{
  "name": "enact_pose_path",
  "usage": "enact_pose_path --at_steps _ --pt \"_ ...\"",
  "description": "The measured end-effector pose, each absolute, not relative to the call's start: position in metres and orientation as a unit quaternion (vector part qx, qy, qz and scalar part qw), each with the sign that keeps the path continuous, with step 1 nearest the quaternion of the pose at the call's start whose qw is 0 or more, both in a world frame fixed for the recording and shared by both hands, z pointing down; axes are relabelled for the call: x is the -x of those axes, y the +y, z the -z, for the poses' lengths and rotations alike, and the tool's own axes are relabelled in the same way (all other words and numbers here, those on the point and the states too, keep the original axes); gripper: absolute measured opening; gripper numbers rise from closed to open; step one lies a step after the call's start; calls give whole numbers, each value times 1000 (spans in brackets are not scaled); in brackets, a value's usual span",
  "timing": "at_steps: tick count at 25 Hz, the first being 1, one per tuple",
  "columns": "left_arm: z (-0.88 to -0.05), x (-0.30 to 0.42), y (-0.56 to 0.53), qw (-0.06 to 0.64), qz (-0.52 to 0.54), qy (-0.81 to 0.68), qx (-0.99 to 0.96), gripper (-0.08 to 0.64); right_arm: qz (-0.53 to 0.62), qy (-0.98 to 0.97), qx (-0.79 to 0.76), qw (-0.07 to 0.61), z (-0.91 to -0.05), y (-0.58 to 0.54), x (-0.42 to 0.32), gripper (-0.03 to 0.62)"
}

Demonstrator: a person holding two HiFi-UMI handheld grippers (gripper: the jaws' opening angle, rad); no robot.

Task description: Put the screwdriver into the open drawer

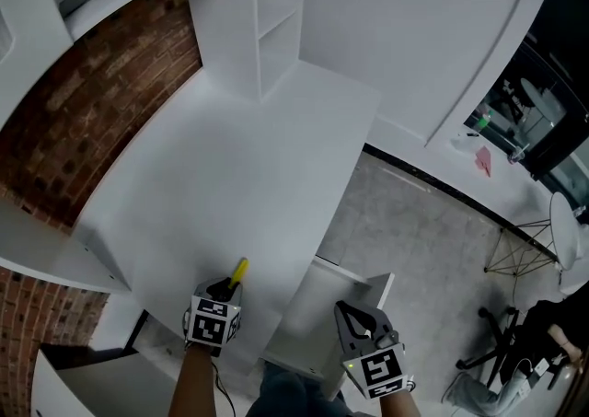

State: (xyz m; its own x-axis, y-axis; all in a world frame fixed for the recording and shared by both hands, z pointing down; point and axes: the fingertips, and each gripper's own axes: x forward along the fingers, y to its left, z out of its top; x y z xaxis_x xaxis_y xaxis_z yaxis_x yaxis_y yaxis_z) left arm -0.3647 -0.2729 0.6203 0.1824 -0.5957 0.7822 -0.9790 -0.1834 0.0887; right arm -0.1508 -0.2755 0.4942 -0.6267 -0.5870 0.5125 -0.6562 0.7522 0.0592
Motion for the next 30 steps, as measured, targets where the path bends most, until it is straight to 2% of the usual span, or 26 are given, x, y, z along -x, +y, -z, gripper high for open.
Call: enact_pose_path --at_steps 10,30 --pt "-604 362 -277 309 -277 -557 -719 89 -50 -881 -389 266 -479 -278 150 11" --pt "-557 217 -278 278 -218 -553 -755 87 -136 -821 -512 213 -481 -256 -4 11"
